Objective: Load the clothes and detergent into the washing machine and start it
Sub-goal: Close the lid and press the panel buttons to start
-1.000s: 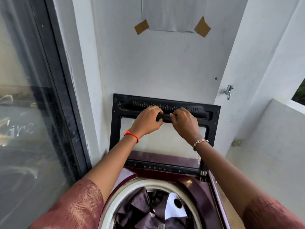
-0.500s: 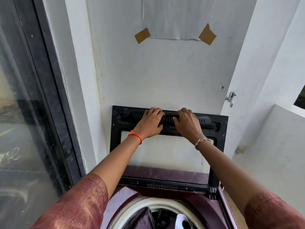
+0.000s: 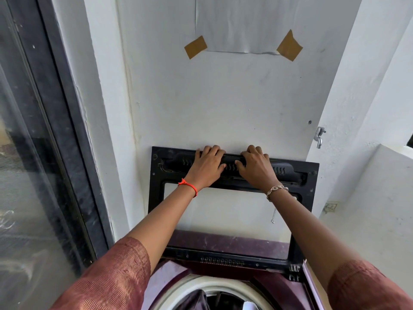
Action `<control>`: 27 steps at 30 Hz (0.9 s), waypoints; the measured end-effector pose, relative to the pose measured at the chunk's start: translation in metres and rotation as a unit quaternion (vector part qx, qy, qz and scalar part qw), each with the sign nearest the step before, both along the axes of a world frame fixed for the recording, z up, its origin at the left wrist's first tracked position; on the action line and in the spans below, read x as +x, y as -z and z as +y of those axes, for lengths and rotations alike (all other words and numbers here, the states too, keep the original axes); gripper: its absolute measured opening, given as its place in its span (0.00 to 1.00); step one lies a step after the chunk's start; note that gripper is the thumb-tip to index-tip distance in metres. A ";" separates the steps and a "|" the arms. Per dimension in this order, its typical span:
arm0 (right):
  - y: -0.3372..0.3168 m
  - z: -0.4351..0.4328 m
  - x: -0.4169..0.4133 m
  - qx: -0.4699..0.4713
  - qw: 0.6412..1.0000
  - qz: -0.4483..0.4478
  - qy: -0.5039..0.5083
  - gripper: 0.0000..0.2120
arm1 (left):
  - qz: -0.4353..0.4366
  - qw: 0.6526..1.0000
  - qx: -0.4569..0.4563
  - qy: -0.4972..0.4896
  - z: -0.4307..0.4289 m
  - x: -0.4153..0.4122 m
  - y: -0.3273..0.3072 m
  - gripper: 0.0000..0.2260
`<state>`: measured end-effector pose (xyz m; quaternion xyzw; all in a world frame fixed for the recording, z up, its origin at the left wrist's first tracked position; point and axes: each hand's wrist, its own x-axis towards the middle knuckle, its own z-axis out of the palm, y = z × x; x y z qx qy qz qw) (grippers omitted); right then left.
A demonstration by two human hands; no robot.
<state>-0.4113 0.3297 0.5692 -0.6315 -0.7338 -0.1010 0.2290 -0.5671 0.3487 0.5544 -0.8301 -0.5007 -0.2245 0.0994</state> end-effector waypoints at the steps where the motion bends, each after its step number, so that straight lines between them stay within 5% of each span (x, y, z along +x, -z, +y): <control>1: -0.001 -0.003 0.000 0.004 1.000 0.000 0.001 0.17 | -0.006 1.000 0.007 0.000 -0.002 0.000 0.000 0.18; 10: -0.004 -0.049 0.002 0.073 0.997 0.027 -0.015 0.16 | -0.073 0.995 0.049 0.043 -0.048 -0.006 -0.010 0.15; 19: -0.002 -0.130 0.002 0.093 0.995 0.018 -0.044 0.16 | -0.041 0.996 0.063 0.053 -0.129 -0.024 -0.004 0.19; 27: -0.004 -0.203 0.012 -0.131 0.987 0.053 -0.076 0.15 | -0.028 0.999 0.019 0.025 -0.210 -0.043 0.011 0.22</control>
